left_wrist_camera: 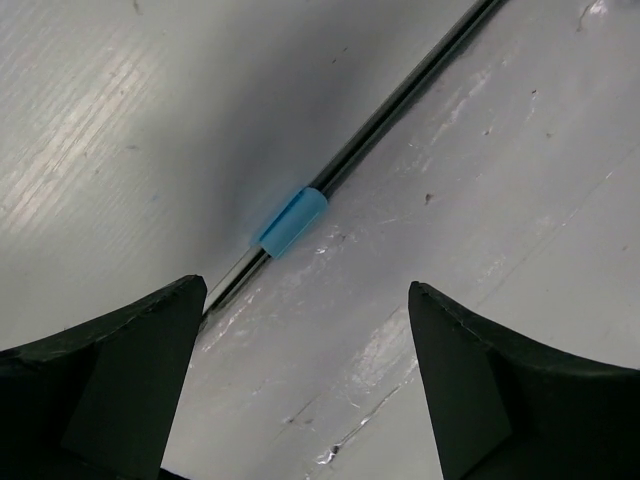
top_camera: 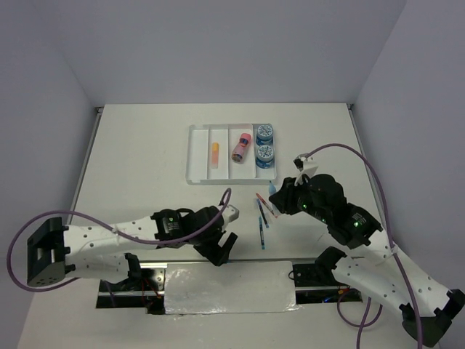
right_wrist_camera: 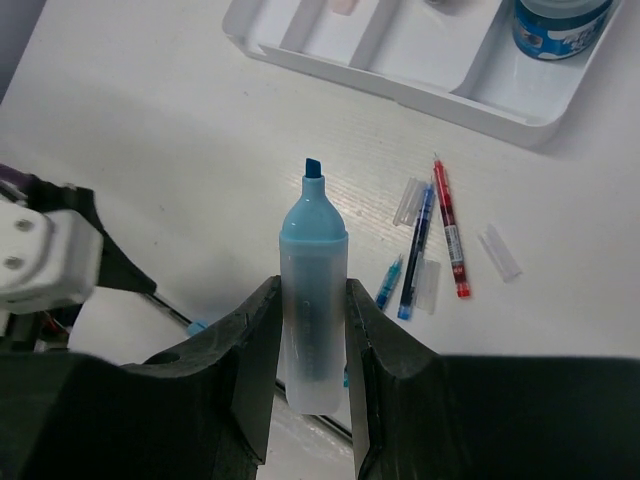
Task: Sort the stationery into containers
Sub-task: Pick up the pen cap at the corner of the board.
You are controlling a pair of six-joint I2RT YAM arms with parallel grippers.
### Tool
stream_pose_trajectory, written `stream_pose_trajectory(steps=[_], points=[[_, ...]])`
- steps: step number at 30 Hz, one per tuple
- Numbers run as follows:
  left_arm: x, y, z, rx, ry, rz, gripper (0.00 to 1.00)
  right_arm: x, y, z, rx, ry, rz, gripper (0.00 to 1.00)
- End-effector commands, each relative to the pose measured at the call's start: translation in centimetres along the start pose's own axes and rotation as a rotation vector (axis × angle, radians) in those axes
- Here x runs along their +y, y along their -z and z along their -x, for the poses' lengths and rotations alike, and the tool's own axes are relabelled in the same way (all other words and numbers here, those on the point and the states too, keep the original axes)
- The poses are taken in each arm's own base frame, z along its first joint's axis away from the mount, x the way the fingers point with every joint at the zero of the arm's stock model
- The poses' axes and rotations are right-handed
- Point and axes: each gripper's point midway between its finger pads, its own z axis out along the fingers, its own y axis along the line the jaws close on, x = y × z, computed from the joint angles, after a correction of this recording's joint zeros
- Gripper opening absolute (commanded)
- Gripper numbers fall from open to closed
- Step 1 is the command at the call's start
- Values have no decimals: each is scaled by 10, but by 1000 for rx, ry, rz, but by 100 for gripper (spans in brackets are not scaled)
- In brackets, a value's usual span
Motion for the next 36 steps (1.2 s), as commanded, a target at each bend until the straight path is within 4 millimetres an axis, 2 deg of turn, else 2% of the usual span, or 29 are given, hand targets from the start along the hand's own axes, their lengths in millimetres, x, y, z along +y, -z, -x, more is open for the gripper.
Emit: stream_pose_trajectory(steps=[1, 3, 9, 11, 12, 13, 22, 25, 27, 32, 34, 36], points=[[-16, -10, 11, -11, -96, -64, 95, 14, 13, 18, -54, 29, 67, 0], [-13, -20, 9, 16, -109, -36, 89, 15, 15, 18, -58, 35, 74, 0], [3, -50, 2, 69, -127, 54, 84, 21, 26, 24, -83, 52, 109, 0], [3, -55, 0, 75, -128, 49, 82, 22, 28, 25, -88, 54, 114, 0], [4, -58, -1, 77, -128, 48, 79, 22, 30, 26, -94, 54, 117, 0], [4, -62, -4, 86, -127, 46, 71, 22, 31, 26, -94, 55, 117, 0], [11, -72, -26, 138, -124, 60, 63, 26, 38, 32, -115, 66, 135, 0], [15, -74, -35, 156, -116, 86, 55, 28, 38, 33, -113, 68, 140, 0], [19, -76, -40, 169, -108, 105, 45, 29, 38, 34, -118, 69, 144, 0], [29, -78, -47, 187, -89, 156, 37, 32, 39, 36, -121, 70, 157, 0], [32, -77, -46, 182, -82, 176, 29, 31, 39, 35, -119, 70, 153, 0], [33, -74, -40, 162, -74, 195, 15, 31, 39, 35, -122, 68, 156, 0]])
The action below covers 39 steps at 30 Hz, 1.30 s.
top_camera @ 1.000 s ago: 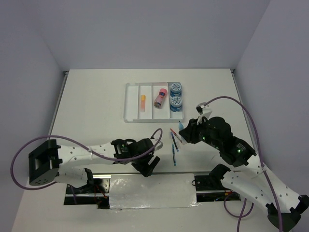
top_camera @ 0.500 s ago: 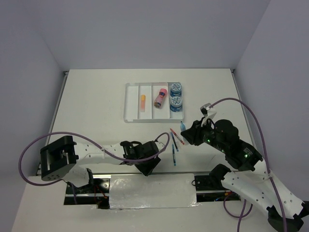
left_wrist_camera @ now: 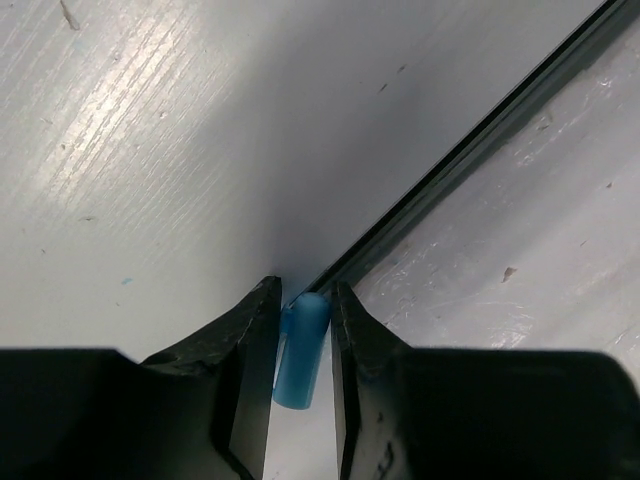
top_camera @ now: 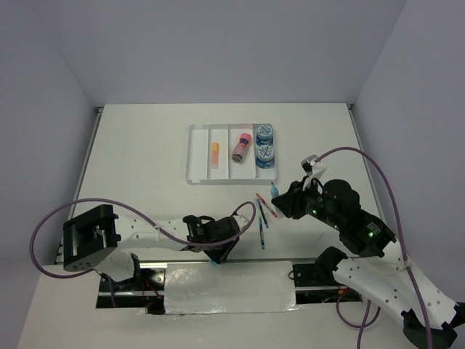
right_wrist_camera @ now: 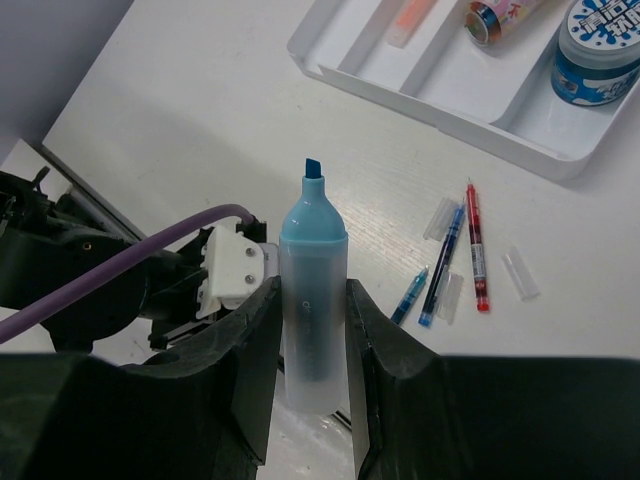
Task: Sort the stationery into containers
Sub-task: Pick up the pen cap at the corner of the board.
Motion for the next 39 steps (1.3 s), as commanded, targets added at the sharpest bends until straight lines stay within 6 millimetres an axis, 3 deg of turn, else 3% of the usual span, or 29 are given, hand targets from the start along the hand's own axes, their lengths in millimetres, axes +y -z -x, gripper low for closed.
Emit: stream_pose_trajectory(steps=[1, 4, 8, 13, 20, 27, 34, 39], points=[[18, -3, -13, 37, 20, 99, 15, 10, 7, 23, -65, 20, 34, 0], [18, 11, 6, -22, 42, 130, 9, 9, 6, 22, -67, 18, 29, 0], [21, 27, 33, -100, 66, 169, 9, 5, 2, 18, -50, 12, 13, 0], [43, 38, 56, -169, 128, 251, 0, 2, -1, 15, -44, 10, 4, 0], [62, 51, 108, -390, 241, 309, 0, -1, -7, 14, -35, 11, -14, 0], [72, 40, 142, -551, 336, 357, 14, -3, -11, 9, -24, 7, -21, 0], [86, 3, 139, -519, 373, 420, 19, -5, -9, 8, -22, 15, -25, 0], [86, -10, 134, -510, 404, 401, 19, -6, -8, 6, -21, 16, -30, 0]])
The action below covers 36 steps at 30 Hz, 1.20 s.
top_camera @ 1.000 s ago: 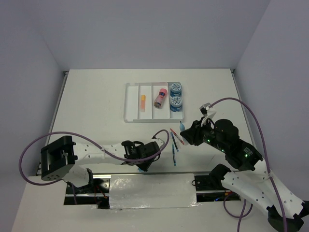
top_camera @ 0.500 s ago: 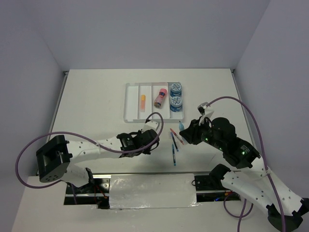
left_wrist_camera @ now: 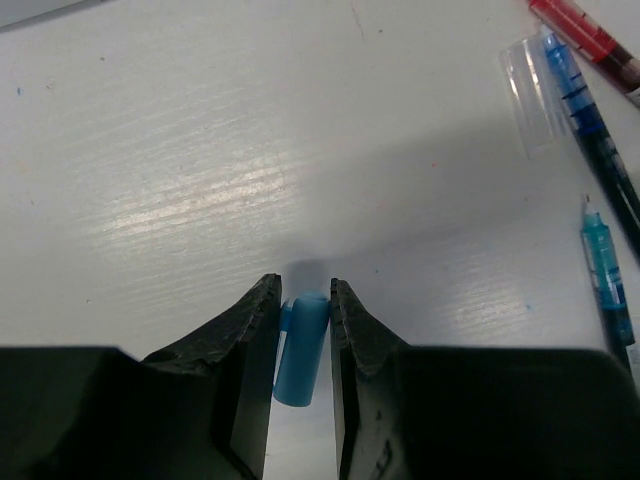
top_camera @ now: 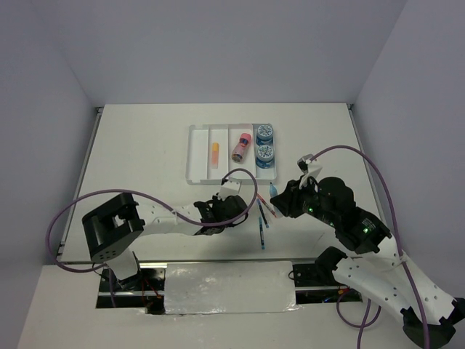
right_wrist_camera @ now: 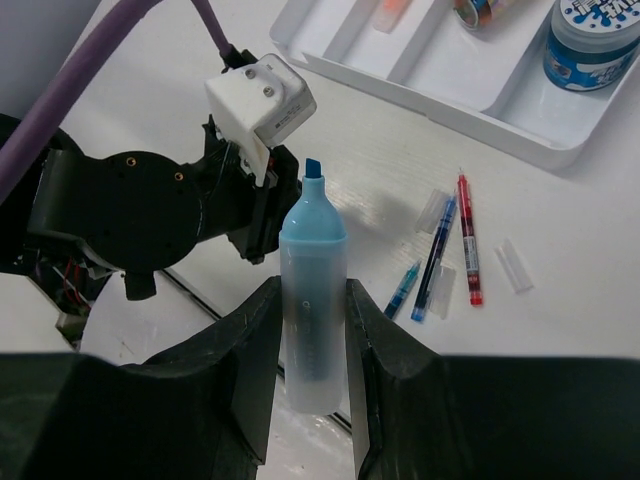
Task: Sort the stationery into containers
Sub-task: Pick up the pen cap at the corner of the board.
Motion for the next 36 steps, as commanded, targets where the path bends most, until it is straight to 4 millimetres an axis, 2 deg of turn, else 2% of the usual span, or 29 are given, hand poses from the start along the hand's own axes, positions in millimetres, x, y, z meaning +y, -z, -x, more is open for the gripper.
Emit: stream_pose_trajectory(steps=[1, 3, 9, 12, 20, 27, 28, 29, 30, 31, 32, 36], points=[[-11, -3, 16, -60, 84, -29, 23, 0, 1, 13, -56, 20, 1, 0], [-10, -4, 13, -51, 85, -26, 26, 0, 1, 13, -56, 19, 2, 0], [-8, -4, 3, -15, 74, -28, 58, 1, 1, 13, -56, 18, 5, 0], [-3, -4, -3, 1, 76, -22, 67, 2, 3, 14, -62, 19, 6, 0], [2, -4, -11, 33, 40, -60, 65, 3, 7, 18, -67, 22, 10, 0], [11, -9, -4, 57, -1, -91, 65, 4, 6, 17, -62, 24, 14, 0], [7, -9, 2, 57, -11, -98, 65, 4, 6, 17, -64, 24, 15, 0], [11, -12, -5, 92, -41, -74, 62, 4, 5, 17, -61, 23, 14, 0], [7, -12, 0, 92, -59, -81, 60, 5, 5, 17, -60, 24, 17, 0], [6, -15, -4, 110, -73, -79, 58, 4, 5, 17, -60, 23, 15, 0], [4, -14, -7, 123, -78, -90, 52, 4, 5, 17, -60, 23, 15, 0], [3, -10, -14, 143, -63, -116, 53, 4, 6, 18, -64, 26, 10, 0]])
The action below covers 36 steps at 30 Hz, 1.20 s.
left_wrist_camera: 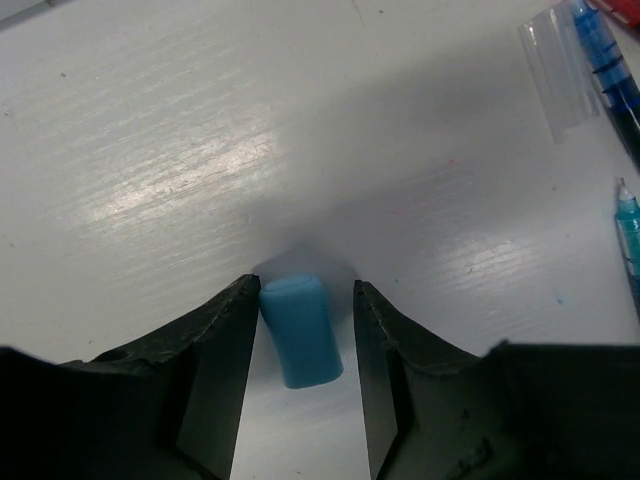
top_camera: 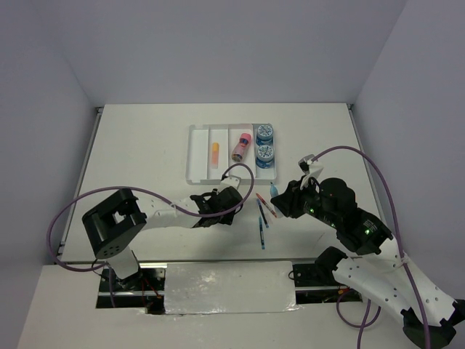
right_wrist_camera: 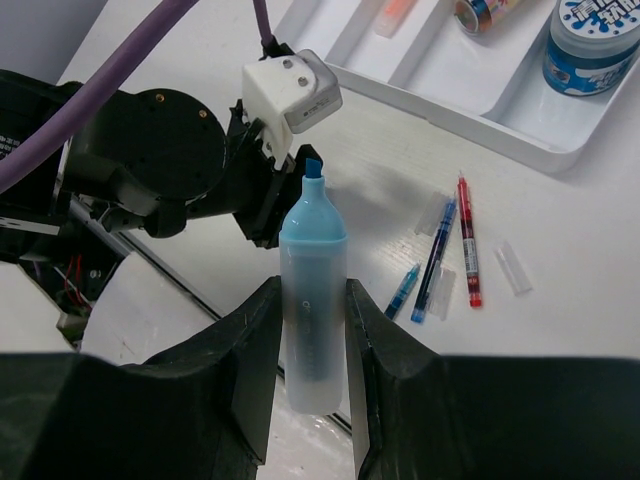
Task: Sort the stationery into containers
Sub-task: Pick up the pen cap at the corner of the board.
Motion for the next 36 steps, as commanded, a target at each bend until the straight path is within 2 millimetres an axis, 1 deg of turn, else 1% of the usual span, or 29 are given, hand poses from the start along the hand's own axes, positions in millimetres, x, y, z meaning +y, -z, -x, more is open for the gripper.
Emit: stream_pose_trajectory(steps=[1, 4, 7, 12, 13, 15, 19, 21, 22, 23, 24, 25, 26, 27, 28, 29, 30, 31, 32, 33, 34, 35, 36], points=[[-5, 6, -9, 43, -14, -42, 55, 3, 3, 16, -50, 23, 5, 0], [0, 9, -15, 67, -9, -19, 58, 2, 1, 15, -46, 20, 3, 0], [4, 9, -22, 94, 5, 8, 58, 4, -1, 15, -46, 17, 16, 0], [8, 6, -28, 103, 8, 31, 53, 6, -2, 14, -45, 13, 27, 0], [8, 4, -27, 100, 2, 33, 45, 6, -2, 13, -44, 15, 30, 0], [7, 1, -26, 97, -5, 37, 40, 6, -2, 13, -44, 15, 30, 0], [2, 0, -20, 82, -5, 21, 13, 4, 0, 12, -45, 10, 18, 0], [1, 10, -9, 50, 22, 12, 1, 4, 2, 12, -53, 3, 16, 0], [-1, 15, -1, 31, 48, 1, 0, 5, 3, 11, -52, 1, 27, 0], [-5, 31, 17, -21, 85, -37, 0, 11, 3, 14, -66, -8, 56, 0], [-9, 43, 31, -61, 113, -71, 0, 22, 3, 11, -57, -14, 119, 0], [-13, 54, 43, -101, 147, -106, 0, 28, -1, 5, -39, -22, 163, 0], [-22, 84, 77, -218, 210, -206, 0, 42, -3, 12, -70, -32, 239, 0], [-27, 102, 95, -288, 250, -271, 0, 56, -5, -5, -21, -40, 344, 0], [-29, 112, 99, -319, 273, -348, 0, 73, -3, 10, -97, -30, 450, 0], [-36, 158, 141, -497, 341, -504, 0, 85, 1, 10, -111, -63, 529, 0], [-36, 179, 153, -570, 372, -582, 0, 95, 10, 12, -142, -66, 604, 0], [-28, 183, 153, -608, 408, -633, 0, 106, 17, 13, -185, -54, 703, 0], [-33, 216, 162, -673, 404, -766, 0, 113, 23, 14, -191, -101, 752, 0], [-35, 247, 178, -775, 428, -867, 0, 113, 22, 5, -183, -123, 781, 0], [-34, 256, 180, -805, 428, -905, 0, 125, 34, 13, -225, -97, 874, 0], [-34, 273, 184, -842, 426, -953, 0, 128, 35, 11, -209, -120, 902, 0], [-36, 290, 188, -879, 429, -1016, 0, 129, 31, 6, -189, -131, 910, 0]])
